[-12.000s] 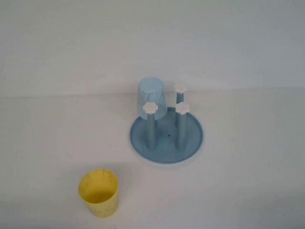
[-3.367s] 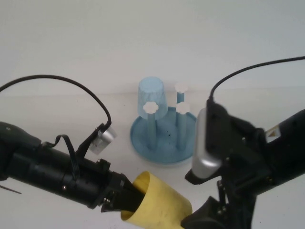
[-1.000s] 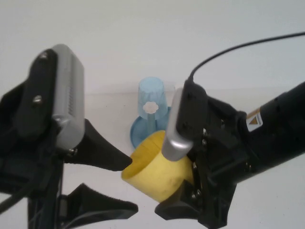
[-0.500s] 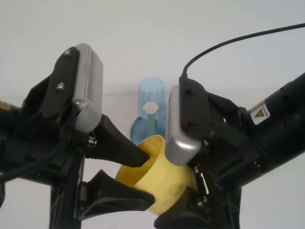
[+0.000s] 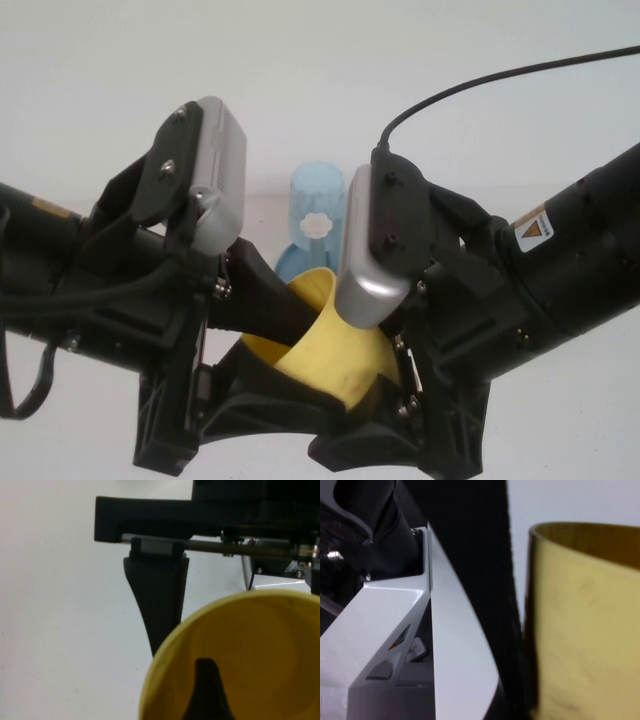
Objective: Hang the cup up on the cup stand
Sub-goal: Adjust the cup with two arms
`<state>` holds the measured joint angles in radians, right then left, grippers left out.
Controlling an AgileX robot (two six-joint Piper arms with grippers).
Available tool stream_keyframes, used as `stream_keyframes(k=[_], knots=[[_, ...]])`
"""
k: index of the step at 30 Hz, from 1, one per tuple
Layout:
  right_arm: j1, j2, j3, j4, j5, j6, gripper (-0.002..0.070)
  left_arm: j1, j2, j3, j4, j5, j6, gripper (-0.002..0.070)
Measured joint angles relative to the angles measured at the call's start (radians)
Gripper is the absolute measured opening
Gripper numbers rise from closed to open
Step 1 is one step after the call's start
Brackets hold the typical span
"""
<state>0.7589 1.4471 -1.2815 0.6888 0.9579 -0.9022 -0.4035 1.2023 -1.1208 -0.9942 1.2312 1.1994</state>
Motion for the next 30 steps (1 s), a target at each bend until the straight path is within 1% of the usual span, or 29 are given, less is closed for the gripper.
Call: stream_keyframes(k=[20, 22, 23, 24, 25, 28, 29, 30], knots=[[0.0, 0.002, 0.0, 0.013, -0.005, 0.0, 0.0566, 0.0, 0.011, 0.0, -0.004, 0.002, 0.016, 0.0459], [0.0, 0.002, 0.0, 0.015, -0.001, -0.001, 0.0566, 0.0, 0.011, 0.0, -0.004, 0.002, 0.016, 0.0442], [0.0, 0.002, 0.0, 0.017, -0.001, -0.001, 0.0566, 0.0, 0.011, 0.0, -0.004, 0.002, 0.016, 0.0407], [0.0, 0.002, 0.0, 0.017, -0.001, -0.001, 0.0566, 0.0, 0.011, 0.0, -0.004, 0.004, 0.016, 0.0432], [-0.002, 0.002, 0.0, 0.017, -0.001, -0.001, 0.0566, 0.0, 0.011, 0.0, -0.004, 0.007, 0.016, 0.0289], [-0.002, 0.004, 0.0, 0.017, -0.013, -0.001, 0.0566, -0.002, 0.011, 0.0, 0.006, 0.015, 0.029, -0.0002], [-0.002, 0.008, 0.0, 0.017, -0.019, -0.001, 0.0566, -0.002, 0.011, 0.0, 0.015, 0.018, 0.038, 0.0008], [-0.002, 0.01, 0.0, 0.017, -0.023, -0.001, 0.0566, -0.002, 0.011, 0.0, 0.026, 0.018, 0.04, 0.0111]])
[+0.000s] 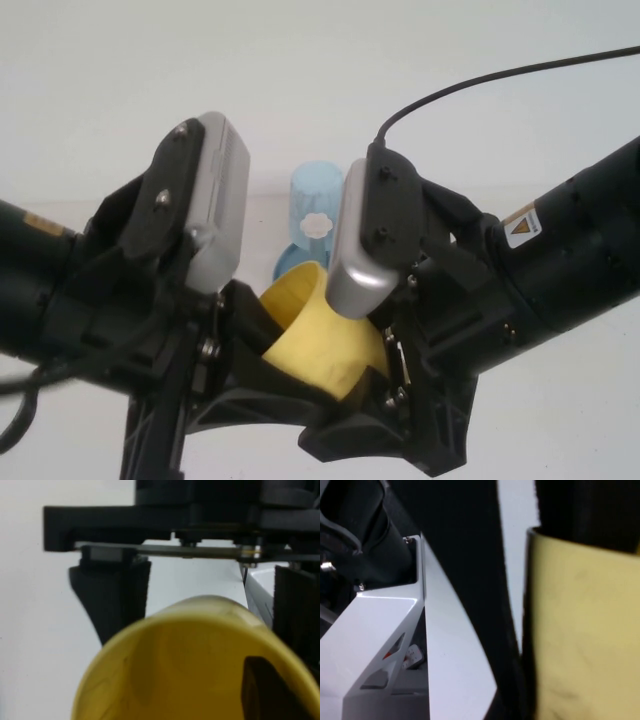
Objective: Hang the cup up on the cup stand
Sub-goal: Adjust the cup with two arms
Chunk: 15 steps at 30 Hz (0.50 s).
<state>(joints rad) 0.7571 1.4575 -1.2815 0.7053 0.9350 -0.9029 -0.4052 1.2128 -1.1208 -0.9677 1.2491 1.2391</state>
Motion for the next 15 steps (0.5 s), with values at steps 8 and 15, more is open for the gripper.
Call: stream_keyframes(k=[8, 15], knots=[[0.0, 0.002, 0.0, -0.002, -0.006, -0.035, 0.0566, -0.002, -0.002, 0.0, 0.023, 0.012, -0.013, 0.0], [0.0, 0.002, -0.011, -0.033, 0.012, 0.016, 0.0596, -0.002, -0.002, 0.0, 0.048, 0.012, -0.026, 0.0027]])
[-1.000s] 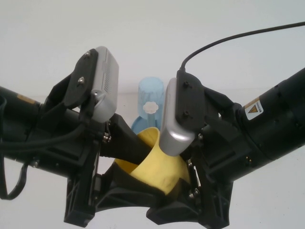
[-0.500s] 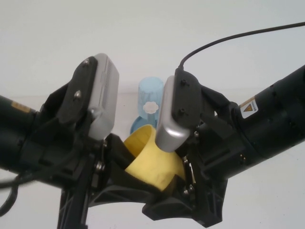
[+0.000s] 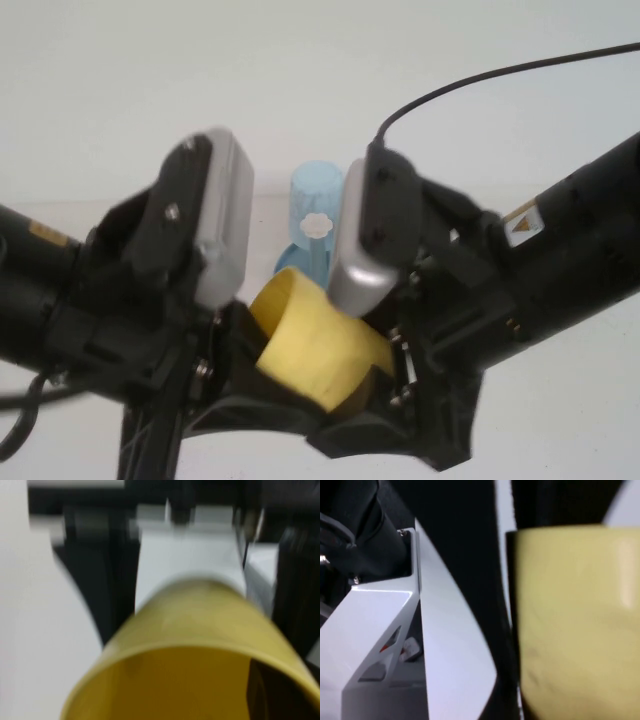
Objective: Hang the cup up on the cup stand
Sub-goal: Adjust the cup with two arms
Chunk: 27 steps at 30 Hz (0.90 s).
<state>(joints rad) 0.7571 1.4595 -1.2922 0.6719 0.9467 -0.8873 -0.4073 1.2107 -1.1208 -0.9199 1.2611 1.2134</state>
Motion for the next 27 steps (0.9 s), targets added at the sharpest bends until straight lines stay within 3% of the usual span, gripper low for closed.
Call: stream_keyframes(k=[2, 3, 8, 9, 16, 23, 27], knots=[[0.0, 0.0, -0.024, -0.039, 0.04, 0.056, 0.0623, 0.0, 0.0, 0.002, 0.021, 0.0, 0.0, 0.0], [0.0, -0.002, -0.036, -0.059, 0.064, 0.075, 0.0634, 0.0, 0.0, 0.002, 0.019, 0.002, 0.0, 0.0025], [-0.002, -0.034, -0.068, -0.121, 0.148, 0.119, 0.0655, -0.002, 0.0, 0.002, 0.019, 0.001, -0.005, 0.0001], [-0.002, -0.046, -0.069, -0.134, 0.15, 0.125, 0.0655, -0.002, -0.001, 0.002, 0.024, -0.005, -0.01, 0.0027], [0.002, -0.162, -0.07, -0.17, 0.285, 0.256, 0.065, 0.009, 0.013, 0.002, 0.116, -0.183, -0.062, 0.0011], [0.002, -0.264, 0.032, -0.232, 0.278, 0.461, 0.0649, 0.005, -0.017, 0.002, 0.067, -0.165, -0.062, 0.0011], [0.002, -0.351, 0.17, -0.236, 0.149, 0.598, 0.0649, 0.005, -0.064, 0.002, 0.059, -0.193, -0.072, 0.0011]])
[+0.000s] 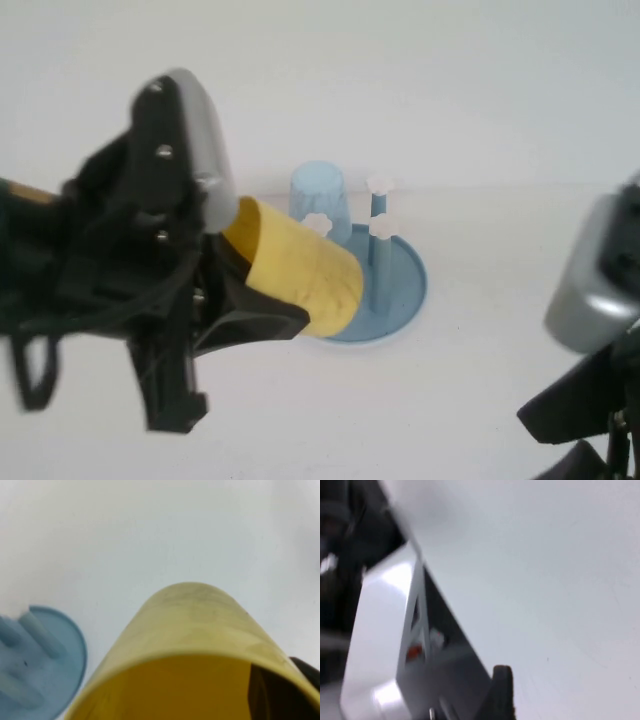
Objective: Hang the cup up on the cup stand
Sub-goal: Adjust the cup with two arms
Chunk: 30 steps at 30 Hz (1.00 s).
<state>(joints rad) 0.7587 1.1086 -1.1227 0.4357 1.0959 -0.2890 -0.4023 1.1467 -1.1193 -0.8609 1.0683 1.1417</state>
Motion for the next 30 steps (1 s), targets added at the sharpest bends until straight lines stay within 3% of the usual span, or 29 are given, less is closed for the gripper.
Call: stream_keyframes(k=[7, 12, 16, 22, 25, 30], knots=[[0.0, -0.195, 0.33, 0.096, -0.496, 0.323, 0.0649, 0.0, -0.108, 0.01, -0.005, -0.02, -0.022, 0.0011], [0.0, -0.295, 0.542, 0.577, -0.938, 0.382, 0.0649, 0.0, -0.206, 0.145, -0.074, -0.203, -0.022, 0.0011], [0.0, -0.321, 0.631, 0.928, -1.165, 0.391, 0.0649, -0.018, -0.283, 0.335, -0.27, -0.438, 0.074, 0.0011], [0.0, -0.286, 0.631, 1.072, -1.273, 0.49, 0.0649, -0.131, -0.316, 0.496, -0.857, -0.714, 0.559, 0.0011], [0.0, -0.241, 0.602, 1.082, -1.28, 0.528, 0.0649, -0.215, -0.282, 0.505, -0.881, -0.808, 0.693, 0.0011], [0.0, -0.145, 0.538, 1.083, -1.256, 0.538, 0.0649, -0.343, -0.199, 0.505, -0.885, -0.899, 0.737, 0.0011]])
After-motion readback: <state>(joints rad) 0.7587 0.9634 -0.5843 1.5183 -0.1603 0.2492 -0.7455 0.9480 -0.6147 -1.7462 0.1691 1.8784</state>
